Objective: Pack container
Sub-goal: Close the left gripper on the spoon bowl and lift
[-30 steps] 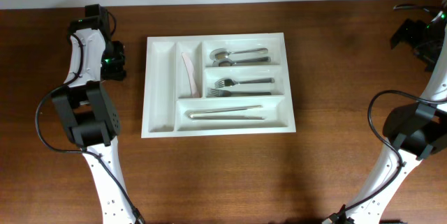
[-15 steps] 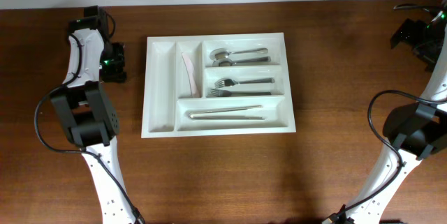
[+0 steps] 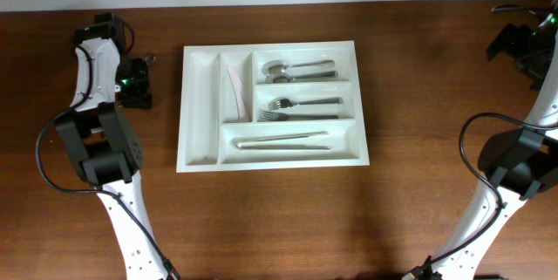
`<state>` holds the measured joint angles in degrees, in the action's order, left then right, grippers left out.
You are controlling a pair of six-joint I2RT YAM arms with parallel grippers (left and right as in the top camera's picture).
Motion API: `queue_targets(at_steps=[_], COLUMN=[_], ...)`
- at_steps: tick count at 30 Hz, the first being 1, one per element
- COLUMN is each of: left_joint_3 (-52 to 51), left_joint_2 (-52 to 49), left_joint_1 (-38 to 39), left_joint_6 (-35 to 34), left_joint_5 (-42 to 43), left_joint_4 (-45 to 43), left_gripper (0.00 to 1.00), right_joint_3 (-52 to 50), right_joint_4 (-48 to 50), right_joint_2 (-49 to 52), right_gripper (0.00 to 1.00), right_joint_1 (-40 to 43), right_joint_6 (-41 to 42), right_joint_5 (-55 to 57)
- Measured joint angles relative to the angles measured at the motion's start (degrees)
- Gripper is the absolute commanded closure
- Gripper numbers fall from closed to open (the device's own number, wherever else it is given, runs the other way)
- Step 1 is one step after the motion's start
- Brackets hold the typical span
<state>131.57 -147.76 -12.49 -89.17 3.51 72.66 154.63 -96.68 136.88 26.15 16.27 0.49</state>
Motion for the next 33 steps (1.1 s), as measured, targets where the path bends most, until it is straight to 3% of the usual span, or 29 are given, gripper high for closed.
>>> queue_targets(at_steps=[1,2,6,33], left_joint_3=[0.0,0.0,0.0,0.3], left_joint_2=[0.0,0.0,0.0,-0.1], left_joint_1=[-0.1,-0.2,-0.5,-0.5], left_joint_6=[0.0,0.0,0.3,4.6], left_joint_5=[-0.1,0.0,-0.1,-0.5], left_joint_4=[0.0,0.1,0.2,1.8], left_gripper=[0.71,0.78,0.96,0.98], right_joint_3=[0.0,0.0,0.0,0.0], right_joint_4=[0.0,0.0,0.0,0.0], right_joint_2=[0.0,0.0,0.0,0.0], right_gripper=[0.01,0.01,0.01,0.01], right_joint_1=[0.0,0.0,0.0,0.0], right_joint_6=[0.0,0.0,0.0,0.0], right_joint_5=[0.0,0.0,0.0,0.0])
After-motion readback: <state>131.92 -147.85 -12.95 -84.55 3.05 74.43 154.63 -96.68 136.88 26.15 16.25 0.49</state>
